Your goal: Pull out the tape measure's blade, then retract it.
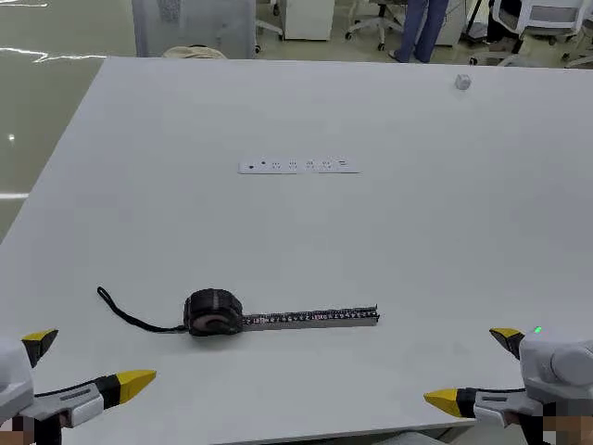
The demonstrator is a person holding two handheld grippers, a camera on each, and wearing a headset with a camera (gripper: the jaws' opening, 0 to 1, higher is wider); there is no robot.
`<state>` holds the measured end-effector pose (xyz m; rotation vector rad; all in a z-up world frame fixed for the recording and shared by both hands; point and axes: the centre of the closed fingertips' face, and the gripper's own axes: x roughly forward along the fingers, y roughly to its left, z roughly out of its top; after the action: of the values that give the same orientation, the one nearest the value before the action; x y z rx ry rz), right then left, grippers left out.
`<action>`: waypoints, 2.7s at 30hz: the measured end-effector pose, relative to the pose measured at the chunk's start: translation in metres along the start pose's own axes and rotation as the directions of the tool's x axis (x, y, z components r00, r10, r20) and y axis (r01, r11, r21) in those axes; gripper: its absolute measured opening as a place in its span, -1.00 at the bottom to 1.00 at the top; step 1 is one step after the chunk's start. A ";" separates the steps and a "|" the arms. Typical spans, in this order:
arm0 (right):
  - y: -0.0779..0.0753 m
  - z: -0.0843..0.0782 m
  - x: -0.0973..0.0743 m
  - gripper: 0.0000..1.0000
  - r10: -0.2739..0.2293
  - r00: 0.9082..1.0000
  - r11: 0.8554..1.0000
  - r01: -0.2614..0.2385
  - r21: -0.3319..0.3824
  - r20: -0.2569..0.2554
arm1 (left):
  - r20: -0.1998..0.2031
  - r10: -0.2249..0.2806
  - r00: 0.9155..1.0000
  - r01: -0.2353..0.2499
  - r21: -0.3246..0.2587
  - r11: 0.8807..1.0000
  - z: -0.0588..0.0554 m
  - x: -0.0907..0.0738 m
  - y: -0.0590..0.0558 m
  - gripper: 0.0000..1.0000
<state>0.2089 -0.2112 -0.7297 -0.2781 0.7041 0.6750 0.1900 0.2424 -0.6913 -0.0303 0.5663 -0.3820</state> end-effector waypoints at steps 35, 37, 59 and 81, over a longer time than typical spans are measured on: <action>-0.010 0.042 0.028 0.92 0.155 0.986 0.963 -0.166 -0.214 -0.068 | 0.014 0.056 0.998 -0.055 -0.052 0.997 0.032 0.046 -0.043 1.00; -0.010 0.044 0.031 0.92 0.162 0.984 0.958 -0.175 -0.229 -0.075 | 0.020 0.060 0.998 -0.059 -0.047 0.997 0.035 0.048 -0.044 1.00; -0.004 0.062 0.062 0.76 0.260 0.946 0.876 -0.316 -0.364 -0.194 | 0.011 0.111 0.994 -0.111 -0.012 0.994 0.031 0.076 -0.063 1.00; 0.018 0.061 0.104 0.42 0.330 0.849 0.659 -0.520 -0.544 -0.412 | 0.052 0.196 0.979 -0.193 -0.053 0.980 0.044 0.094 -0.053 1.00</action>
<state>0.2867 -0.1210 -0.7556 -0.8786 0.8006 1.3646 0.2676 0.1556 -0.6960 -0.0312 0.5165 -0.1766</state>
